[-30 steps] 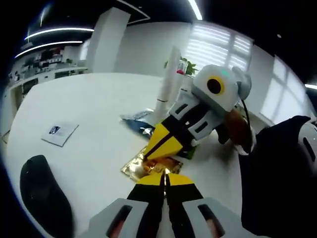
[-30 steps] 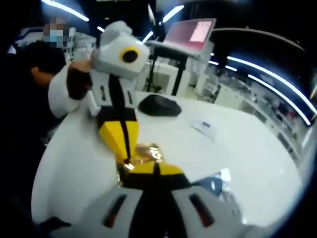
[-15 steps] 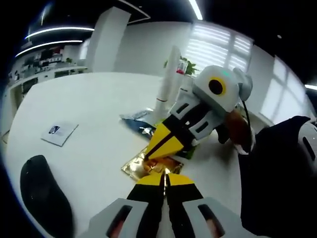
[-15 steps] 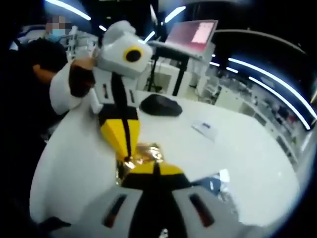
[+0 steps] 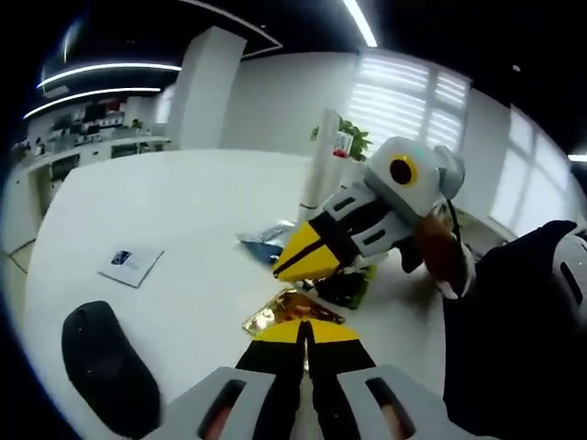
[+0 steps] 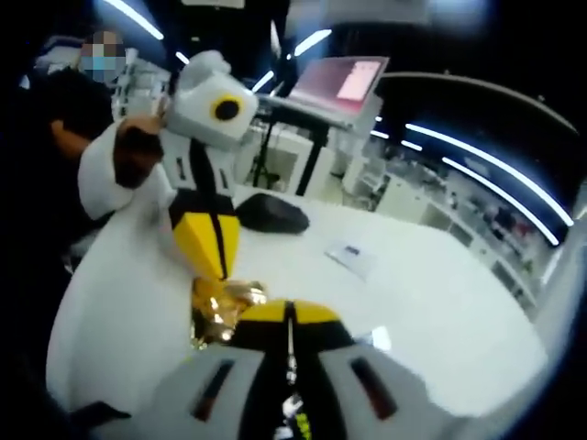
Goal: Arrange the skincare products in the storage area until every visible bottle or jar stands upright without overlapping.
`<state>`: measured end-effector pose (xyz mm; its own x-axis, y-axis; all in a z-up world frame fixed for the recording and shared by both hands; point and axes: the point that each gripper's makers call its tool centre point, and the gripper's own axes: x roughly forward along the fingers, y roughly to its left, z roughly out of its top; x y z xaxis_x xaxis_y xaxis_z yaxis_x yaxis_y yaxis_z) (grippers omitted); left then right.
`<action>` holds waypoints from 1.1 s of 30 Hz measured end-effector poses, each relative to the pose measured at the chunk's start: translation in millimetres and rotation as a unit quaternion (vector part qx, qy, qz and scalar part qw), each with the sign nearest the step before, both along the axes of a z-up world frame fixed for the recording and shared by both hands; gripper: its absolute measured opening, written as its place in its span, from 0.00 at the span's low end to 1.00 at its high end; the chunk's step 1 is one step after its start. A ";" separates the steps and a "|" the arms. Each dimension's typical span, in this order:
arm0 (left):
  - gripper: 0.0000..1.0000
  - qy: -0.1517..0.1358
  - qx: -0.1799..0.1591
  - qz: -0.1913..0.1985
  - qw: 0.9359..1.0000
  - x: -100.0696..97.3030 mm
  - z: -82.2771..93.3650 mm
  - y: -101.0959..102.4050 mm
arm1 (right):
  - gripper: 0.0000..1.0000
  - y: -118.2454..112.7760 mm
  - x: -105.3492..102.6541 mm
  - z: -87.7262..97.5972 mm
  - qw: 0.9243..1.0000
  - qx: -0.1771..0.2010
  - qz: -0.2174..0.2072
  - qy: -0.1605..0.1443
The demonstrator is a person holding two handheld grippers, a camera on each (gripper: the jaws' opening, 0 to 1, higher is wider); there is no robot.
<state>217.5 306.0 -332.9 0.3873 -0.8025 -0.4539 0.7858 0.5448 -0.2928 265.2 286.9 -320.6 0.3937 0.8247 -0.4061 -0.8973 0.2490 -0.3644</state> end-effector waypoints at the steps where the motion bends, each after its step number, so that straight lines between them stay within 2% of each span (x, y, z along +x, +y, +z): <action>1: 0.00 -0.004 -0.002 0.004 1.000 1.5 2.0 1.2 | 0.00 0.0 1.2 2.0 1.000 0.005 -0.004 -0.002; 4: 0.01 -0.031 -0.008 0.025 0.999 12.6 8.8 8.7 | 0.00 1.6 2.4 7.2 1.000 0.019 -0.009 -0.002; 6: 0.04 -0.058 -0.002 0.048 0.997 24.4 12.3 14.3 | 0.00 7.2 0.8 14.9 0.999 0.046 -0.009 -0.001; 10: 0.04 -0.068 -0.011 0.071 0.995 32.9 18.2 18.8 | 0.00 11.5 2.5 13.0 0.999 0.043 -0.010 0.007; 14: 0.09 -0.090 -0.004 0.093 0.992 41.9 24.1 27.3 | 0.02 17.8 0.4 13.4 0.994 0.083 -0.013 0.064; 17: 0.11 -0.098 -0.009 0.113 0.989 48.3 29.4 35.2 | 0.04 20.3 5.6 14.7 0.994 0.088 -0.015 0.070; 20: 0.12 -0.125 -0.025 0.147 0.981 60.3 45.5 46.5 | 0.07 22.8 11.8 14.5 0.993 0.089 -0.022 0.071; 24: 0.15 -0.132 -0.030 0.154 0.979 65.6 58.4 50.5 | 0.09 25.3 19.1 17.9 0.993 0.090 -0.031 0.064; 30: 0.19 -0.130 0.003 0.156 0.979 76.1 53.5 59.3 | 0.14 32.6 42.1 28.8 0.992 0.093 -0.051 0.066; 33: 0.20 -0.133 0.011 0.156 0.979 84.0 55.3 64.4 | 0.14 39.2 48.4 32.0 0.992 0.092 -0.050 0.069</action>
<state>301.6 370.4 -277.6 0.7184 -0.6178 -0.3197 0.6277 0.7738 -0.0847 313.5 326.0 -288.6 0.4285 0.8494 -0.3082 -0.9029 0.3901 -0.1803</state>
